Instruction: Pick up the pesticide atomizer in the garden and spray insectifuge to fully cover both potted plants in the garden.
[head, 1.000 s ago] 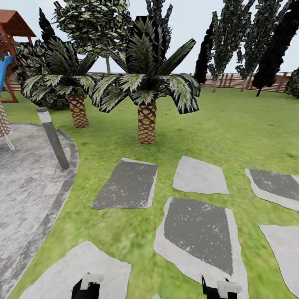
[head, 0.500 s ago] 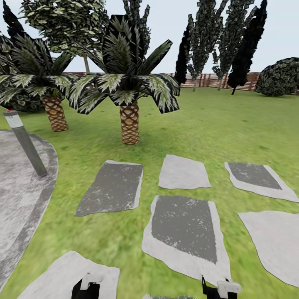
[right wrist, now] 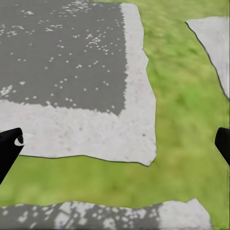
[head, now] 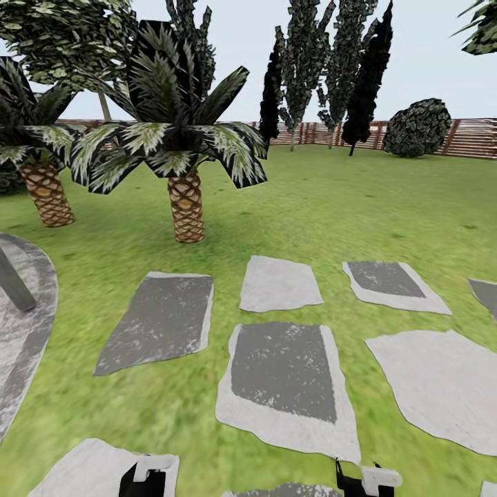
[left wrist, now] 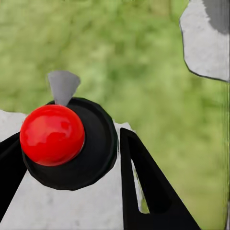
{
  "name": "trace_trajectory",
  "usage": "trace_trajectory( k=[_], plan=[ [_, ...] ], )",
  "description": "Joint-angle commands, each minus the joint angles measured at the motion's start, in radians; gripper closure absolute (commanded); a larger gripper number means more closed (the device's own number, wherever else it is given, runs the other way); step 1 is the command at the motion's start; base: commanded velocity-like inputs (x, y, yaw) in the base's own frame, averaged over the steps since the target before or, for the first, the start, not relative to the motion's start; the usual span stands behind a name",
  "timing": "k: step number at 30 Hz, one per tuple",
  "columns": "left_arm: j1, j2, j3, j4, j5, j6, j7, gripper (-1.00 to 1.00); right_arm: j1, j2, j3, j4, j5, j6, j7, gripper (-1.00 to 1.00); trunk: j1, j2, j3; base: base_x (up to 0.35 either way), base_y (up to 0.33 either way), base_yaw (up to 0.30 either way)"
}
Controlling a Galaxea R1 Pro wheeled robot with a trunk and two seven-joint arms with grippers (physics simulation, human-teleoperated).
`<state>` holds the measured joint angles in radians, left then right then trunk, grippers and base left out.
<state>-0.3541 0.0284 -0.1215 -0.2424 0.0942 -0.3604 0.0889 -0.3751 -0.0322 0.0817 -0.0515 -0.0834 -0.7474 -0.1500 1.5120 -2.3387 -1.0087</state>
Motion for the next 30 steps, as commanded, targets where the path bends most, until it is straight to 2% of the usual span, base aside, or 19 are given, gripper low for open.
trace_trajectory(
  k=[1, 26, 30],
  plan=[
    [0.000, 0.001, -0.009, 0.000, 0.010, -0.003, 0.005, 1.00, -0.001, 0.000, 0.009, 0.001, -0.009, -0.003, -0.002, -1.00, 0.000, 0.000, -0.001, 0.000, 0.000, -0.271],
    [0.000, 0.002, -0.009, -0.001, 0.010, -0.003, 0.006, 1.00, -0.001, 0.000, 0.009, 0.001, -0.009, -0.003, -0.002, -1.00, 0.000, 0.000, -0.001, 0.001, 0.000, -0.271],
    [0.000, 0.002, -0.009, -0.001, 0.010, -0.003, 0.006, 1.00, -0.001, 0.000, 0.009, 0.001, -0.009, -0.003, -0.002, -1.00, 0.000, 0.000, -0.001, 0.267, 0.000, -0.271]
  ],
)
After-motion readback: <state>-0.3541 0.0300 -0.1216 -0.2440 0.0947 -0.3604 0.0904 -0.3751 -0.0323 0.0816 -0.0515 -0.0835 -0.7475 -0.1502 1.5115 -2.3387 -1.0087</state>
